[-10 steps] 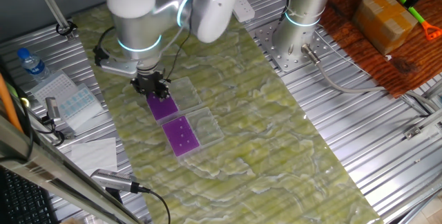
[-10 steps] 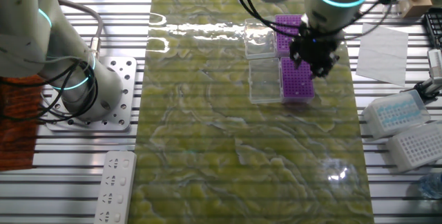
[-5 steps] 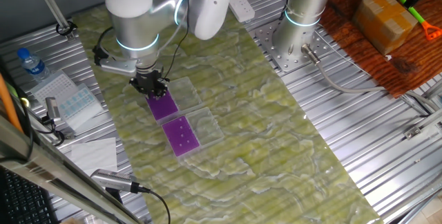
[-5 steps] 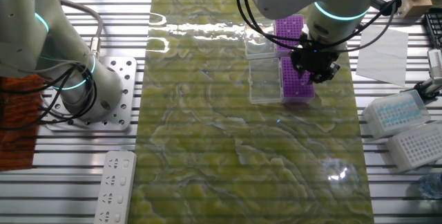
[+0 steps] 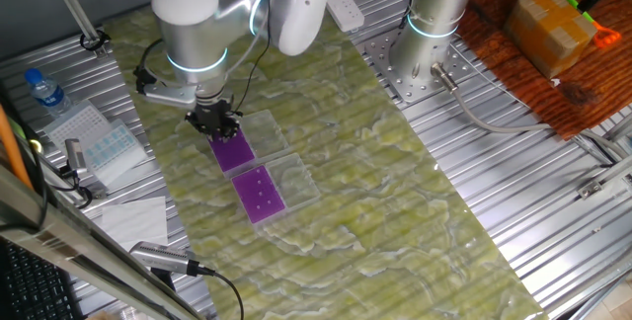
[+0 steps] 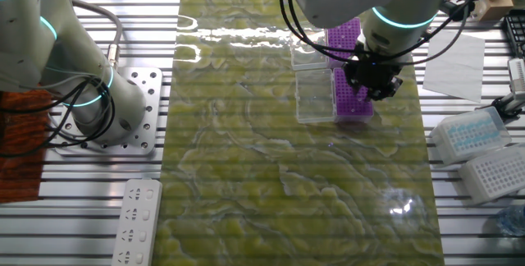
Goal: Transfer all small pipette tips from one holder to another
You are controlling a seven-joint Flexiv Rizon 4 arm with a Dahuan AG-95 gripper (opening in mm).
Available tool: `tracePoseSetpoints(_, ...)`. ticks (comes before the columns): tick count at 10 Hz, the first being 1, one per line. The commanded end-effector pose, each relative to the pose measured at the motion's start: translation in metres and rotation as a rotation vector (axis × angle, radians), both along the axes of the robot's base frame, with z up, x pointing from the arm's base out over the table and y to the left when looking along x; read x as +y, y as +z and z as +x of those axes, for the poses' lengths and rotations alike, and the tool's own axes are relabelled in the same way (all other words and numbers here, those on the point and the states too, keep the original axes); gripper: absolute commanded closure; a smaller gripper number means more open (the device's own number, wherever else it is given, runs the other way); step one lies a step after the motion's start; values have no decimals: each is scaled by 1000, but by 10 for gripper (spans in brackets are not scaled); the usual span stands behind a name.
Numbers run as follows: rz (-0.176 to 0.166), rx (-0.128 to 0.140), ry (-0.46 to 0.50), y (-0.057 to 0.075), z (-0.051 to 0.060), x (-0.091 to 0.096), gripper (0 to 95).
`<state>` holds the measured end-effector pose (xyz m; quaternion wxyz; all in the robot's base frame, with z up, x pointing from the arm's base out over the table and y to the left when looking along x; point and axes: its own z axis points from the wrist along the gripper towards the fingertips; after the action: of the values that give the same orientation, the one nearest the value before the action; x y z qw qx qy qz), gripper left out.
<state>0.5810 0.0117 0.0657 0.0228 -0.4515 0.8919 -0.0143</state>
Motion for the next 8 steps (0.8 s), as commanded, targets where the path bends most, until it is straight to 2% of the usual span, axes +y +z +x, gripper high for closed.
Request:
tracePoseSetpoints(1, -13, 18, 3, 0, 1, 1, 570)
tracePoseSetpoints(2, -16, 38, -13, 0, 1, 1, 570)
tracePoseSetpoints(4, -28, 44, -22, 0, 1, 1, 570)
tracePoseSetpoints(6, -18, 43, -15, 0, 1, 1, 570)
tracePoseSetpoints(7, -14, 43, -17, 0, 1, 1, 760)
tracePoseSetpoints(8, -13, 43, -18, 0, 1, 1, 760)
